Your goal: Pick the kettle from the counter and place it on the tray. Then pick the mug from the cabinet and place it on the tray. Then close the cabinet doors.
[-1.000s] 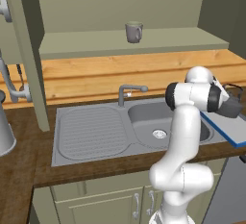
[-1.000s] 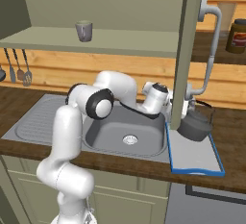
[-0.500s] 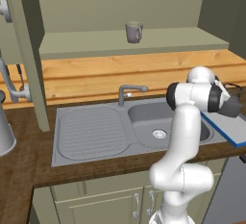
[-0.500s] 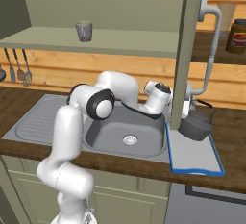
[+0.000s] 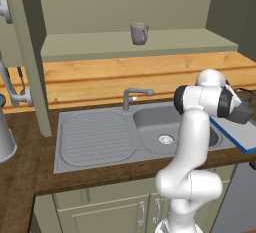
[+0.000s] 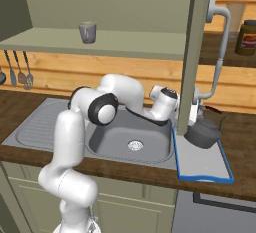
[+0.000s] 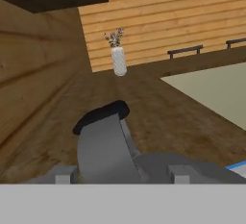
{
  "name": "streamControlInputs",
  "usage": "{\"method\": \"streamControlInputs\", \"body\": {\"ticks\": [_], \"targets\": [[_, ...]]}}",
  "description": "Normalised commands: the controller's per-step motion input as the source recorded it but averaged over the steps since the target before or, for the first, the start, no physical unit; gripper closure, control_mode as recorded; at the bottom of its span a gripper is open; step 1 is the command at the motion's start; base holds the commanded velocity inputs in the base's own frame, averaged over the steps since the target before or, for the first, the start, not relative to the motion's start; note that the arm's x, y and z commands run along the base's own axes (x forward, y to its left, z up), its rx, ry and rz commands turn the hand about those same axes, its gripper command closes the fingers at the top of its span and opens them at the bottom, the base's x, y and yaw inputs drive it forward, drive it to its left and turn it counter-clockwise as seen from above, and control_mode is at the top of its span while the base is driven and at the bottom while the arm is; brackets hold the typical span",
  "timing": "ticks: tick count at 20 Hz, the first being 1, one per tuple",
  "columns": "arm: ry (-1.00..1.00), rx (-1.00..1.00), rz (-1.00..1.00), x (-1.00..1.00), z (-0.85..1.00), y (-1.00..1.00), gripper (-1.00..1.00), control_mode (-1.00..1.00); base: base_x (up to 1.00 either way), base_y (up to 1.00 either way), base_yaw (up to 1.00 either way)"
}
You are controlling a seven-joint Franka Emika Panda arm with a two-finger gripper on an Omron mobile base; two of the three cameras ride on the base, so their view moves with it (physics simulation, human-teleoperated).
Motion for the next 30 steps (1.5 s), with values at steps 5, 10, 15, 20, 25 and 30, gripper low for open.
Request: {"method": "streamControlInputs", "body": {"ticks": [5,10,15,20,25,30], "targets": [[0.0,0.0,0.0,-0.36,-0.48,0.09,-1.0,-1.0,0.0,0.0,0.0],[0.0,0.0,0.0,-0.41,-0.42,0.26,-1.0,-1.0,0.0,0.0,0.0],[0.0,-0.02,0.0,-0.2,-0.23,0.34,-1.0,-1.0,0.0,0.0,0.0],[0.0,-0.11,0.0,-0.05,-0.12,0.26,-1.0,-1.0,0.0,0.0,0.0],[0.0,-0.12,0.0,-0.17,0.04,0.29,-1.0,-1.0,0.0,0.0,0.0],[0.01,-0.02,0.0,-0.34,0.02,0.5,-1.0,-1.0,0.0,0.0,0.0]]}}
